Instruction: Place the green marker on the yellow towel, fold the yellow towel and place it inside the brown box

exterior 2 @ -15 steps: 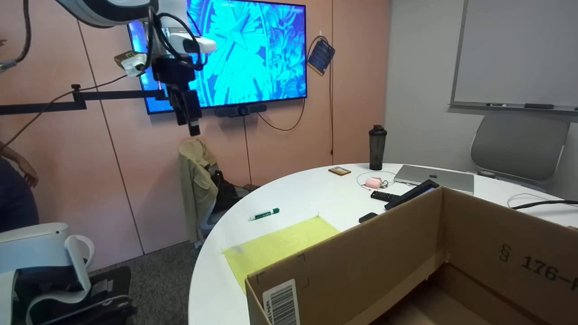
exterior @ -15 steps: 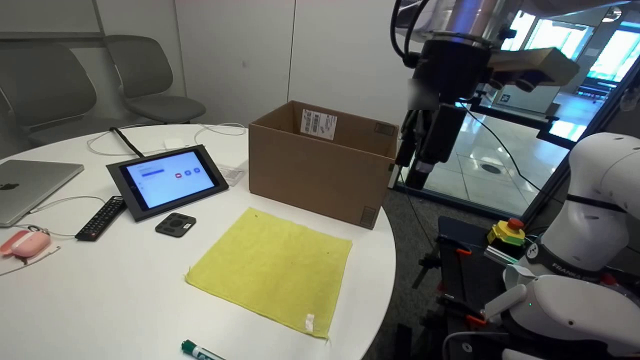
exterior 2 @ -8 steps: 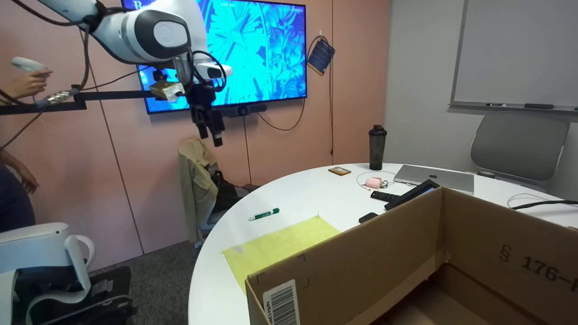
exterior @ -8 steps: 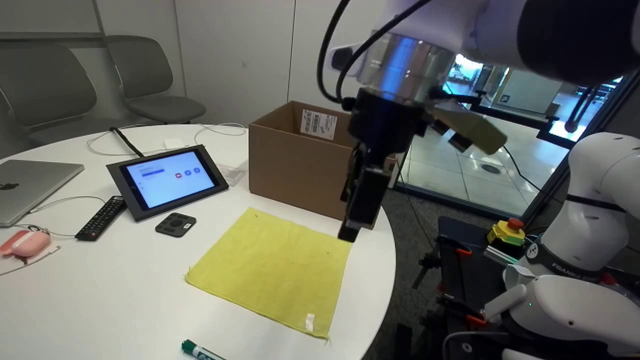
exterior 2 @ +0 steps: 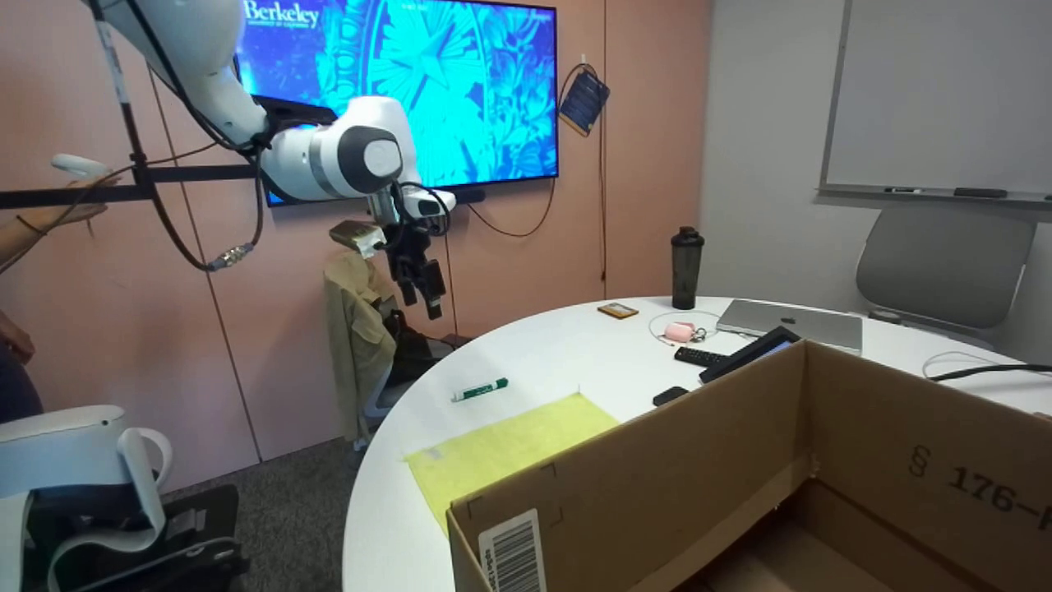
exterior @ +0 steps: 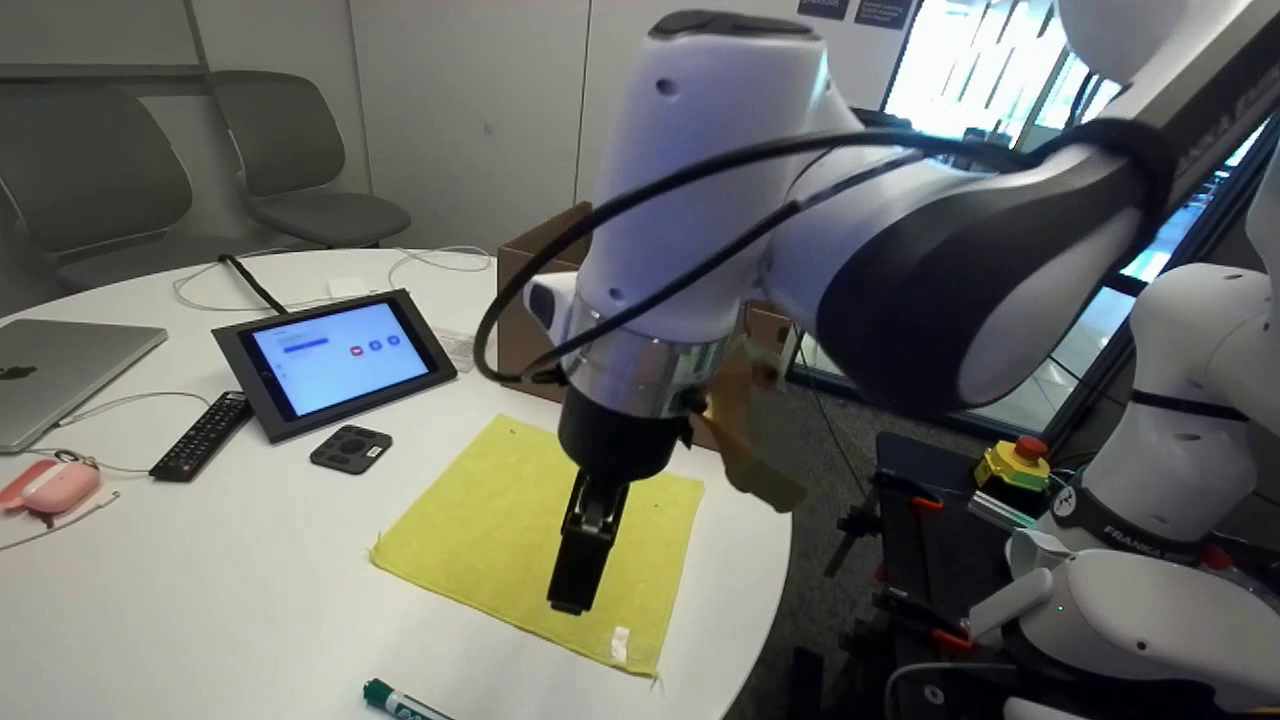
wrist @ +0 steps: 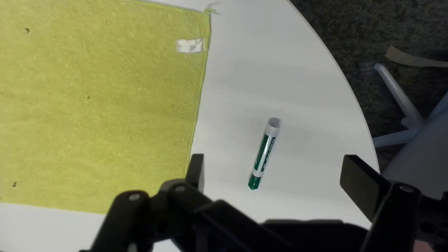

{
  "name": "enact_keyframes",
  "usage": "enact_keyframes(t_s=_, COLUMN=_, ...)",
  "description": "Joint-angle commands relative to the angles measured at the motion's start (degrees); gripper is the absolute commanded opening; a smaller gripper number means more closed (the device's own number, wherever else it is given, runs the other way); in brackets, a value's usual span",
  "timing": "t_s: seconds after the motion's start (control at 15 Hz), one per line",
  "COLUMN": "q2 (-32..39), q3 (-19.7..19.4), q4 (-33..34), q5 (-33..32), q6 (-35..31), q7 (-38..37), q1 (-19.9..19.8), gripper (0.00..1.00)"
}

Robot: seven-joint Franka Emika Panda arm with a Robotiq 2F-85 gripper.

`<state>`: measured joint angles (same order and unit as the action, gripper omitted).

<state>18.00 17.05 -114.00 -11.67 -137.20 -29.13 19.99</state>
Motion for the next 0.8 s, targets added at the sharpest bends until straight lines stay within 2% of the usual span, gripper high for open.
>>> enact_keyframes(t_s=0.0, q2=7.3, q3=-4.0, q4=5.8, q5=-1.7, q6=-2.1, q7=-1.3, q1=4.1, gripper=1.0)
enact_keyframes(t_s=0.33, q2=14.7, q3=-6.6, q4=10.3, q5=0.0, q6=-4.6, q7=0.6, q1=6.6, gripper=1.0)
enact_keyframes(t_s=0.73, q2=25.6, q3=-10.0, q4=19.9, q5=1.3, q6=-9.6, q7=-2.3, q1=11.2, gripper=1.0)
